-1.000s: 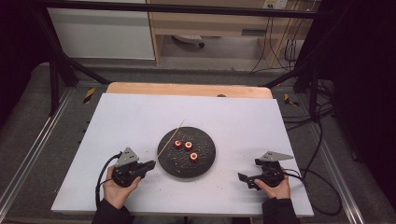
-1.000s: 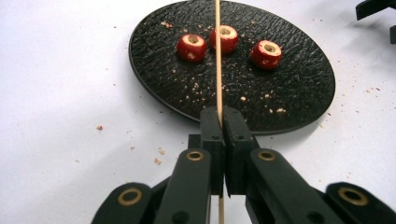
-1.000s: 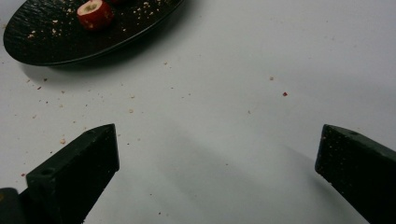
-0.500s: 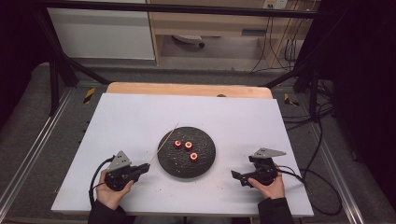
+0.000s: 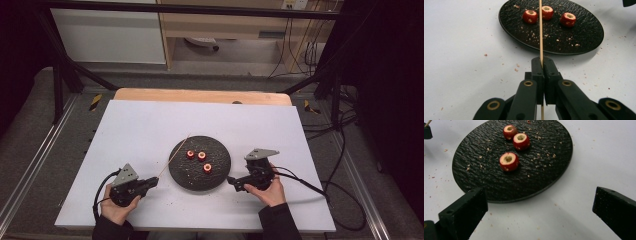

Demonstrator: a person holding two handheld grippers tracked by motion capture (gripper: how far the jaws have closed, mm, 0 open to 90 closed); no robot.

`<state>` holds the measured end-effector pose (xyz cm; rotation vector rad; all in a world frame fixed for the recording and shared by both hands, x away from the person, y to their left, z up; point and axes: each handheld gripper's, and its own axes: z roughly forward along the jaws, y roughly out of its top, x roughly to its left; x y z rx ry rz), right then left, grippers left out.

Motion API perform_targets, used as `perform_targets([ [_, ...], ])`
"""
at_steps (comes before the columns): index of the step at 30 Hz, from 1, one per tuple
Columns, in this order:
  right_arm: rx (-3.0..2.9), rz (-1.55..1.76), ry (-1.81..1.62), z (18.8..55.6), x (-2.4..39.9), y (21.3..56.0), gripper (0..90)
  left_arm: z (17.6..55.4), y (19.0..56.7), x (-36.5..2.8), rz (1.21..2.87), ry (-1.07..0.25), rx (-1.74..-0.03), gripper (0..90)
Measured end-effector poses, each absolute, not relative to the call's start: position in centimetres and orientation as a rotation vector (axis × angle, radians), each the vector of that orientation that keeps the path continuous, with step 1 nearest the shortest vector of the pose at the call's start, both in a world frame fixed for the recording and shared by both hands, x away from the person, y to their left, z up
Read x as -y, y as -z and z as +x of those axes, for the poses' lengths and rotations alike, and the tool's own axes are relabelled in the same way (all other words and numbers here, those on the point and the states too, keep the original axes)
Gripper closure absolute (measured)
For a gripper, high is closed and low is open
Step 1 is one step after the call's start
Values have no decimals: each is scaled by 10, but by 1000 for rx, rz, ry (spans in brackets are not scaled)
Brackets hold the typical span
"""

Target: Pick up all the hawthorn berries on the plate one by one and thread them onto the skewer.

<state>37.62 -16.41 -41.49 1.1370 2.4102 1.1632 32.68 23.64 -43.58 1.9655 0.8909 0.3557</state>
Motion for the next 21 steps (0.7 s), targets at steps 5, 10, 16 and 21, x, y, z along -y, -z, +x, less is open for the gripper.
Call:
perform_targets([
  [5,-2447,1121,-1110,387,143,407,18,327,437,-238,1961,-350,-888,880],
  [10,-2488,1097,-1061,399,118,398,41,327,438,-239,1965,-348,-889,880],
  [16,-2546,1059,-1007,407,98,394,103,328,439,-239,1966,-344,-894,880],
  [21,-2604,1047,-945,417,80,393,186,327,439,-238,1969,-342,-892,880],
])
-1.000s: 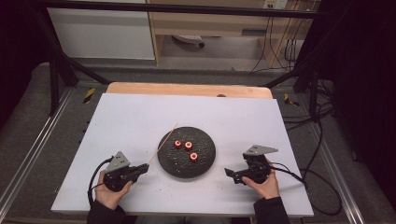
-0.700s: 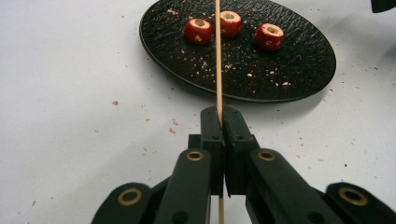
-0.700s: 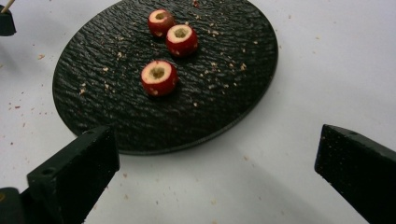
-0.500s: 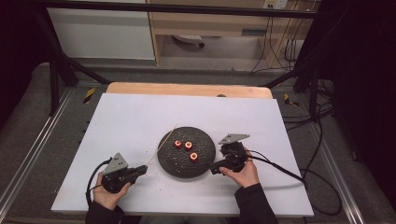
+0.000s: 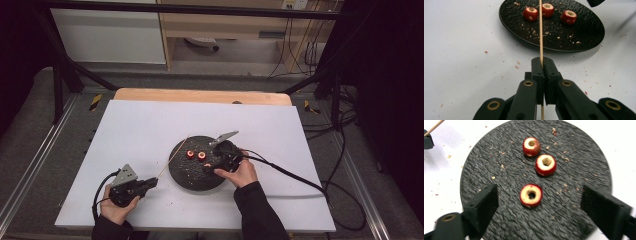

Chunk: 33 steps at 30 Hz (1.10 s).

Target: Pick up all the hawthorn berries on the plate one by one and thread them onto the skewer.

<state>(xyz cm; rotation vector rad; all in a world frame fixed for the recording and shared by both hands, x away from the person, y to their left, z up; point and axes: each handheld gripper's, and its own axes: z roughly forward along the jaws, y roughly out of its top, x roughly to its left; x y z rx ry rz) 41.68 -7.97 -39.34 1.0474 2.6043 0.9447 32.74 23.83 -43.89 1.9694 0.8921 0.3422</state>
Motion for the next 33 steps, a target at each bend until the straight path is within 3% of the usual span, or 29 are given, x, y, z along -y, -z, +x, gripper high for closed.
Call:
perform_targets([
  [5,-2643,1052,-906,424,72,396,229,327,439,-238,1974,-343,-891,880],
  [19,-2769,1111,-814,436,63,411,505,328,440,-237,1980,-348,-892,880],
  [33,-2793,1167,-769,440,61,418,606,328,440,-236,1986,-349,-892,880],
])
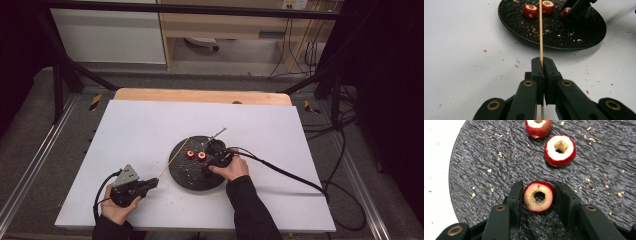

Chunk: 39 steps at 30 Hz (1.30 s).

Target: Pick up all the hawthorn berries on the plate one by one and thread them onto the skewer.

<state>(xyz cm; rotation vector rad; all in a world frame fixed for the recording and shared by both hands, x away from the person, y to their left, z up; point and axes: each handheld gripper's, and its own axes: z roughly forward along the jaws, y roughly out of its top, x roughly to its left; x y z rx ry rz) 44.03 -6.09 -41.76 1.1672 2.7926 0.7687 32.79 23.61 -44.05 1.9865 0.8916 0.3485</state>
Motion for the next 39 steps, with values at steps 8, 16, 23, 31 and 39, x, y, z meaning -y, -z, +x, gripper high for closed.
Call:
perform_targets([
  [8,-2743,1179,-842,435,66,405,612,327,440,-235,1986,-356,-886,880],
  [16,-2672,1204,-909,427,76,388,615,325,440,-233,1985,-361,-881,880],
  [23,-2603,1255,-1013,424,89,387,616,324,439,-231,1978,-365,-877,880],
  [31,-2476,1294,-1210,415,99,394,616,323,439,-228,1972,-370,-876,880],
  [39,-2302,1367,-1451,405,106,408,617,323,440,-225,1972,-371,-874,880],
])
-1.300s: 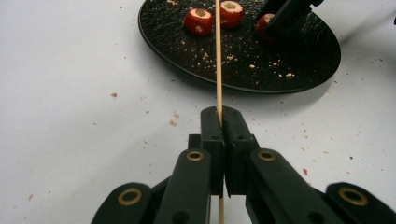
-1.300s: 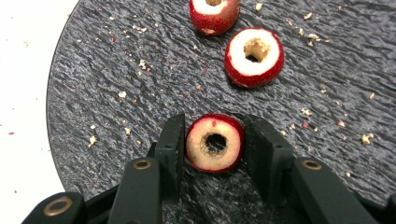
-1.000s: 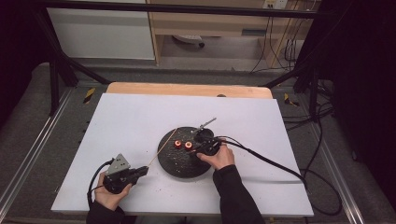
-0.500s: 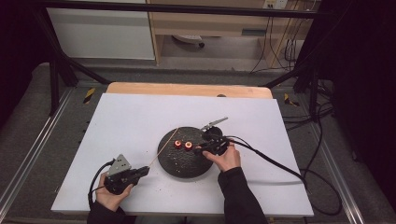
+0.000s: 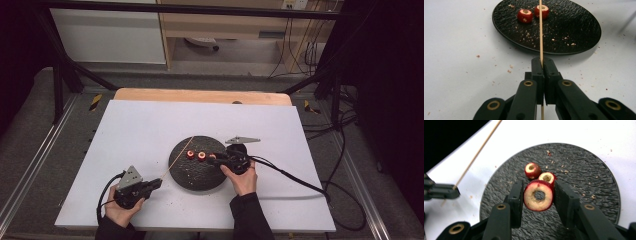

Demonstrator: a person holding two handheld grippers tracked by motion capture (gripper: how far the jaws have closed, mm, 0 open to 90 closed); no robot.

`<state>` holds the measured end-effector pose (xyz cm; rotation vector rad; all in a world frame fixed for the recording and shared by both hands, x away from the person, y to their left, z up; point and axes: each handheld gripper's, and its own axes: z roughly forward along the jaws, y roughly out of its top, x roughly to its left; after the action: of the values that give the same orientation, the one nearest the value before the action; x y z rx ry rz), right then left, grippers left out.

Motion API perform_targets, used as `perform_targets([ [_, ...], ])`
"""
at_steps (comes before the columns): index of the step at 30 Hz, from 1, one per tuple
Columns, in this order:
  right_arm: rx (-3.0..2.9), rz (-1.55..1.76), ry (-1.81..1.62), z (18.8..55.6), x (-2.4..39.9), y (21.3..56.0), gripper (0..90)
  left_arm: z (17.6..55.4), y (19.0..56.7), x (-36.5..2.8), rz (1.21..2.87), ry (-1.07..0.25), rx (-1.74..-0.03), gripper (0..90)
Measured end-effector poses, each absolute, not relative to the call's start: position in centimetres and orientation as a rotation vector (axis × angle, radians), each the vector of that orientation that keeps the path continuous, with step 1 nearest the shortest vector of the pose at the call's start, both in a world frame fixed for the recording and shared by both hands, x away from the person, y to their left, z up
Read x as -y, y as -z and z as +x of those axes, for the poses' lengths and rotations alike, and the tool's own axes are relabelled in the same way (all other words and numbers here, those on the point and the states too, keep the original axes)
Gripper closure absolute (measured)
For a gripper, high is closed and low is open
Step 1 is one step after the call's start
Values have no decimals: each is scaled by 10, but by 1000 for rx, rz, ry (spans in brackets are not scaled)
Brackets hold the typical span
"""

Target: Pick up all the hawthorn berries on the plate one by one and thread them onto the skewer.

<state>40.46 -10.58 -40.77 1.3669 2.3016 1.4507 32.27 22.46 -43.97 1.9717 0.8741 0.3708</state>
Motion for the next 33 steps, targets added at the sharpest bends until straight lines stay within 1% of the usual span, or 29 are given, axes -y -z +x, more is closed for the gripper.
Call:
perform_targets([
  [10,-2054,1456,-1711,394,106,423,617,322,441,-221,1971,-363,-876,880],
  [17,-1924,1473,-1800,392,102,426,617,322,442,-219,1961,-361,-880,880],
  [33,-1670,1531,-1964,401,96,428,618,320,442,-212,1935,-368,-887,880],
])
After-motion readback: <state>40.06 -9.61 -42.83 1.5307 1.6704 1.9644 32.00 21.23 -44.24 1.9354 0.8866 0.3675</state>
